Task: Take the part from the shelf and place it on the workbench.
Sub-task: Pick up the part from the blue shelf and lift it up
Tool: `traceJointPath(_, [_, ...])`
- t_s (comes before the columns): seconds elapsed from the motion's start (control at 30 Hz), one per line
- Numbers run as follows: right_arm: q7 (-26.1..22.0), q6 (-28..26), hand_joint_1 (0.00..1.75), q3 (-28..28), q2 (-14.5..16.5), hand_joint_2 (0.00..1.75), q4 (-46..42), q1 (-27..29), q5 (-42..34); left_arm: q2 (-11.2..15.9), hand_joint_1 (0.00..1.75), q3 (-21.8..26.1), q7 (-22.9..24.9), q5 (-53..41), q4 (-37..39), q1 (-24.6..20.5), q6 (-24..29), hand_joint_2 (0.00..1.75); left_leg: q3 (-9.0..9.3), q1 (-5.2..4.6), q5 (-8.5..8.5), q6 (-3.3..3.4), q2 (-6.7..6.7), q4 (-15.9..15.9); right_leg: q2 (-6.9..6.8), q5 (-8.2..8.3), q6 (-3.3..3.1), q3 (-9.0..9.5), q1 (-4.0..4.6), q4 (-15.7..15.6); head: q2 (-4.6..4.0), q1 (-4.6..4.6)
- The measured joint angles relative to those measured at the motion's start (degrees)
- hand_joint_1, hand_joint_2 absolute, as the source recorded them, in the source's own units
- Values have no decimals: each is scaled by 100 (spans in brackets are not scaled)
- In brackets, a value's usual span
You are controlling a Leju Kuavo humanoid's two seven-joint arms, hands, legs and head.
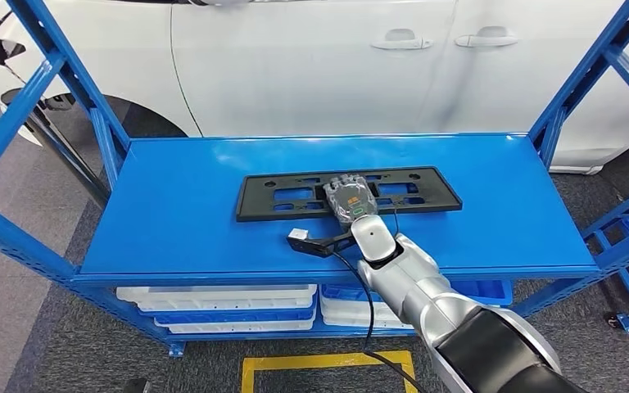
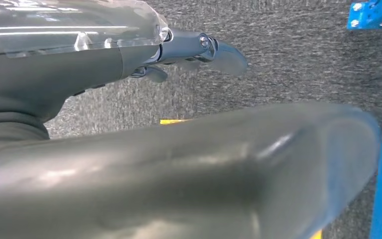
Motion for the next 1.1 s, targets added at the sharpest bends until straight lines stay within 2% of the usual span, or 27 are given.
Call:
traceJointPath(0.03, [13, 2, 175, 0, -9, 175, 1, -2, 5, 1, 0, 4, -1, 3, 0, -5, -9, 0, 122, 5, 195, -2, 2, -358, 2, -33, 27, 11, -7, 36, 0, 0])
traceJointPath(0.07, [24, 3, 175, 0, -19, 175, 1, -4, 11, 2, 0, 7, -5, 7, 0, -13, -19, 0, 222, -2, 303, 18, 5, -664, 5, -61, 56, 5, -9, 71, 0, 0])
traceJointPath(0.1, [33, 4, 175, -1, -29, 175, 1, -7, 15, 2, 0, 9, -14, 9, 0, -17, -32, 0, 277, -12, 360, 59, 5, -834, 7, -81, 87, -10, -3, 97, -1, 0])
traceJointPath(0.17, [39, 4, 175, -3, -51, 175, 0, -16, 20, 2, 0, 14, -67, 13, 0, -17, -68, 0, 289, -34, 352, 162, 3, -894, 12, -97, 144, -37, 12, 116, -1, 0])
traceJointPath(0.23, [32, -16, 175, -11, -77, 175, -1, -23, 19, 3, 0, 19, -175, 20, 0, -20, -113, 0, 307, -16, 403, 233, 4, -901, 7, -173, 205, -56, 4, 191, -1, 1])
traceJointPath(0.27, [21, -37, 175, -20, -90, 175, -1, -25, 7, 4, 0, 21, -242, 26, 0, -29, -129, 44, 315, -8, 411, 260, 5, -913, 2, -277, 234, -119, -5, 343, -1, 1])
traceJointPath(0.3, [3, -64, 175, -33, -103, 175, -1, -23, -18, 5, 0, 22, -315, 36, 0, -36, -140, 87, 322, -1, 415, 282, 6, -922, -5, -438, 263, -246, -18, 621, 0, 2])
traceJointPath(0.37, [-70, -148, 175, -88, -127, 175, -1, 0, -117, 7, 0, 24, -461, 51, 0, -39, -150, 175, 322, -5, 407, 305, 5, -922, -14, -776, 301, -624, -32, 1393, 0, 2])
traceJointPath(0.4, [-118, -194, 175, -127, -136, 175, -1, 17, -173, 7, 0, 25, -522, 56, 0, -37, -152, 175, 324, -6, 404, 309, 3, -921, -16, -853, 312, -779, -37, 1687, 1, 2])
traceJointPath(0.43, [-175, -249, 175, -172, -143, 175, -2, 29, -231, 7, 0, 25, -568, 58, 0, -36, -153, 175, 328, -6, 400, 311, -1, -921, -18, -823, 313, -843, -39, 1785, 0, 2])
traceJointPath(0.47, [-244, -312, 175, -221, -149, 175, -8, 34, -289, 7, 0, 26, -596, 59, 0, -36, -154, 175, 337, -6, 396, 308, -8, -921, -20, -681, 303, -786, -39, 1633, 0, 2])
traceJointPath(0.53, [-378, -449, 175, -337, -159, 175, -42, 20, -402, 6, 0, 26, -625, 56, 0, -37, -152, 175, 360, -7, 382, 287, -19, -921, -21, -273, 252, -427, -31, 848, -1, 2])
traceJointPath(0.57, [-428, -509, 175, -397, -163, 175, -62, 1, -442, 5, 0, 27, -631, 55, 0, -40, -151, 175, 363, -17, 373, 267, -20, -917, -22, -129, 223, -253, -16, 472, 0, 2])
traceJointPath(0.6, [-456, -548, 175, -447, -164, 175, -79, -21, -463, 5, 0, 27, -635, 54, 0, -42, -149, 175, 363, -25, 364, 243, -20, -915, -23, -59, 198, -146, 0, 234, 0, 2])
traceJointPath(0.63, [-475, -569, 175, -487, -163, 175, -91, -40, -470, 5, 0, 27, -638, 54, 0, -45, -148, 175, 361, -29, 359, 215, -18, -917, -22, -52, 176, -104, 18, 132, 0, 2])
traceJointPath(0.67, [-487, -580, 175, -521, -166, 175, -100, -52, -472, 6, 0, 27, -641, 53, 0, -47, -147, 175, 363, -32, 358, 183, -17, -924, -22, -58, 158, -102, 34, 121, 0, 1])
traceJointPath(0.73, [-545, -627, 175, -579, -170, 175, -128, -56, -516, 9, 0, 26, -644, 48, 0, -47, -133, 175, 353, -23, 322, 123, -12, -896, -25, -41, 98, -78, 12, 81, -1, 1])
traceJointPath(0.8, [-750, -886, 175, -668, -169, 175, -196, -58, -693, 13, 0, 25, -642, 39, 0, -48, -94, 175, 200, -20, 93, 83, -6, -541, -33, -23, 36, -45, -17, 34, -1, 1])
traceJointPath(0.87, [-1201, -1335, 175, -815, -171, 175, -398, -48, -1041, 14, 0, 23, -637, 67, 0, -49, -46, 175, -146, -15, -271, 59, -5, 213, -34, -33, 3, -37, -1, 35, 0, 1])
traceJointPath(0.9, [-1502, -1535, 175, -915, -178, 175, -612, -30, -1266, 15, 0, 24, -637, 98, 0, -47, -22, 175, -313, -13, -384, 50, -4, 548, -31, -40, -6, -36, 8, 41, 0, 1])
traceJointPath(0.93, [-1818, -1684, 175, -1025, -188, 175, -906, -7, -1523, 17, 0, 26, -650, 138, 0, -47, -1, 175, -407, -14, -392, 48, -4, 718, -27, -50, -11, -33, 15, 50, 0, 1])
traceJointPath(0.97, [-2103, -1763, 175, -1139, -205, 175, -1307, 24, -1793, 21, 0, 30, -673, 175, 0, -48, 15, 175, -394, -14, -283, 54, -4, 656, -23, -64, -12, -30, 19, 63, 1, 1])
traceJointPath(1.0, [-2292, -1781, 175, -1242, -223, 175, -1742, 43, -2037, 26, 0, 36, -699, 209, 0, -51, 24, 175, -280, -15, -86, 68, -3, 382, -18, -83, -6, -25, 19, 81, 1, 1])
traceJointPath(1.03, [-2388, -1735, 175, -1327, -244, 175, -2194, 53, -2251, 31, 0, 43, -730, 236, 0, -52, 25, 175, -106, -16, 138, 89, -2, -21, -18, -107, 8, -20, 19, 101, 1, 0])
traceJointPath(1.07, [-2452, -1681, 175, -1394, -278, 175, -2663, 75, -2474, 34, 0, 51, -760, 259, 0, -53, 25, 175, 74, -27, 291, 111, -1, -401, -19, -132, 30, -24, 30, 124, 1, 0])
traceJointPath(1.1, [-2539, -1631, 175, -1439, -331, 175, -3152, 128, -2779, 35, 0, 61, -789, 288, 0, -49, 25, 175, 200, -37, 374, 132, -4, -672, -25, -149, 53, -29, 38, 139, 0, 0])
